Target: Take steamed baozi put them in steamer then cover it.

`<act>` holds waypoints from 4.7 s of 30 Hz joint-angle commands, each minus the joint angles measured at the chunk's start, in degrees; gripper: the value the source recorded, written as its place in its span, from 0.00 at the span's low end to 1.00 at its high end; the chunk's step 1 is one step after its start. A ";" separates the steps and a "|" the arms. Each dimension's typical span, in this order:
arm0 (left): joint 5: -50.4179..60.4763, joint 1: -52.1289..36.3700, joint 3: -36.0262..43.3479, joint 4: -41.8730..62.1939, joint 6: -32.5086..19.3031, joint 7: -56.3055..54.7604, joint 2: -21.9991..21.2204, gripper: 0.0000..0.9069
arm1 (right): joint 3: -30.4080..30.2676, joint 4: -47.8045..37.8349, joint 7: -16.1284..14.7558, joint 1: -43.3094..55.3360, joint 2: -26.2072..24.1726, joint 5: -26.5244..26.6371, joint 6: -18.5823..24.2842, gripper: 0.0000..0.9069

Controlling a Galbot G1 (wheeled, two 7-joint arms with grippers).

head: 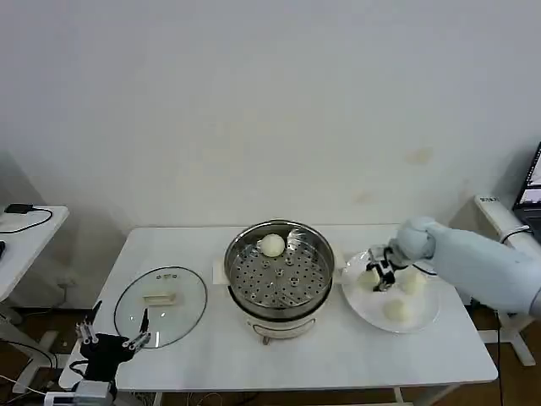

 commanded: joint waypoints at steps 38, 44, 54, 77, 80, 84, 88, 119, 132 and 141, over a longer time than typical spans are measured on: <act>-1.10 -1.91 -2.33 -0.66 0.77 0.39 -0.33 1.00 | -12.10 13.10 10.75 17.33 27.13 31.87 -24.70 0.71; -1.11 -2.05 -2.61 -0.91 0.74 0.40 -0.26 1.00 | -11.65 7.16 10.86 13.51 31.37 31.09 -25.18 0.71; -1.27 -1.81 -2.66 -1.01 0.54 0.42 -0.19 1.00 | -11.16 1.80 10.35 12.00 34.51 28.79 -24.81 0.71; -1.20 -1.84 -2.30 -1.06 0.48 0.45 -0.40 1.00 | -10.82 1.26 9.42 12.20 34.93 28.11 -24.68 1.00; -1.11 -1.83 -2.14 -1.12 0.49 0.48 -0.49 1.00 | -11.10 5.32 9.46 14.85 31.86 28.84 -24.82 1.00; -1.09 -1.70 -1.73 -1.23 0.49 0.49 -0.65 1.00 | -12.91 12.97 8.96 21.04 24.06 29.73 -24.36 1.00; -1.18 -1.55 -1.31 -0.99 0.48 0.51 -0.14 1.00 | -15.30 19.94 5.48 27.06 13.37 26.75 -21.96 1.00; -0.21 -1.26 1.88 -0.37 0.78 0.94 1.23 1.00 | 15.57 20.72 -9.05 -11.29 -23.70 -10.29 12.64 1.00; 0.75 -0.08 0.75 -0.46 0.89 1.38 0.57 1.00 | 29.98 11.36 -8.78 -28.21 -15.68 -17.51 13.53 1.00; 0.99 -0.11 0.40 -0.08 0.93 1.42 0.24 1.00 | 28.31 8.54 -9.28 -26.91 -11.59 -16.98 10.34 1.00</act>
